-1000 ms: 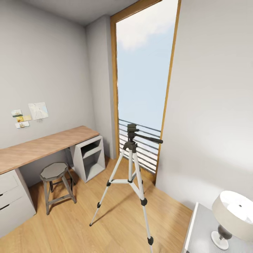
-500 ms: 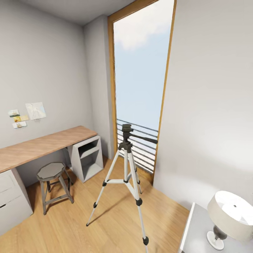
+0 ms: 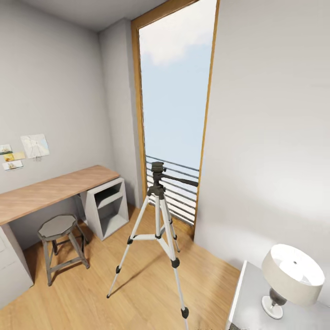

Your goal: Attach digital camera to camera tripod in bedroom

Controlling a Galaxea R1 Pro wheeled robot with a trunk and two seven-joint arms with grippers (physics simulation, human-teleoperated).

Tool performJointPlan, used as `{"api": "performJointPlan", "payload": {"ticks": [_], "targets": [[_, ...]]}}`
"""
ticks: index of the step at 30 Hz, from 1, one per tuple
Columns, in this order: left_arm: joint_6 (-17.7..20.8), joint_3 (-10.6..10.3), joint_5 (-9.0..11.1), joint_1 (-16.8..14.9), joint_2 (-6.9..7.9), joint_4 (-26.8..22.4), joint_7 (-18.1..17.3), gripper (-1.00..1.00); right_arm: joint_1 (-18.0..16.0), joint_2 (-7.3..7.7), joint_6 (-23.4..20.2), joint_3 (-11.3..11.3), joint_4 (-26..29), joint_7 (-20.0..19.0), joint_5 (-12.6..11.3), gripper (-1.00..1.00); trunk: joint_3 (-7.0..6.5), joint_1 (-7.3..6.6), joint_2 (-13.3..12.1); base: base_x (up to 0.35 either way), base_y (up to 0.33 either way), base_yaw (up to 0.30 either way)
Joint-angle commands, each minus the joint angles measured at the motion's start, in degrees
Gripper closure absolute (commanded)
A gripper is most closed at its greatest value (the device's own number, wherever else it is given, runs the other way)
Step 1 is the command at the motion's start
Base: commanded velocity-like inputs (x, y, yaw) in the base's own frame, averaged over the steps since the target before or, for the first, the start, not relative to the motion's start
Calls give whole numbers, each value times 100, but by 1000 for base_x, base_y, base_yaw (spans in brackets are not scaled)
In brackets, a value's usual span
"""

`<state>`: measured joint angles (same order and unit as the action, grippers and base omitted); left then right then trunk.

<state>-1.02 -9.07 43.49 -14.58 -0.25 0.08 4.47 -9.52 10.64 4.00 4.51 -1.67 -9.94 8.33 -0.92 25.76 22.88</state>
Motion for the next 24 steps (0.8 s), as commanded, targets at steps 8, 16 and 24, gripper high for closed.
{"api": "performJointPlan", "payload": {"ticks": [8,16,24], "targets": [[-12,-51,28,-1,-2,1,19,100,-6,-12,26,48,-18,-18,61,-100,2,2,4,0,0,-61],[-12,-51,28,-1,-2,-2,19,100,-6,-3,35,45,-18,3,63,-100,33,2,4,0,0,-5],[-12,-51,28,-1,-2,-2,19,100,-6,-4,47,42,-18,9,71,-100,100,2,4,0,0,-1]]}}
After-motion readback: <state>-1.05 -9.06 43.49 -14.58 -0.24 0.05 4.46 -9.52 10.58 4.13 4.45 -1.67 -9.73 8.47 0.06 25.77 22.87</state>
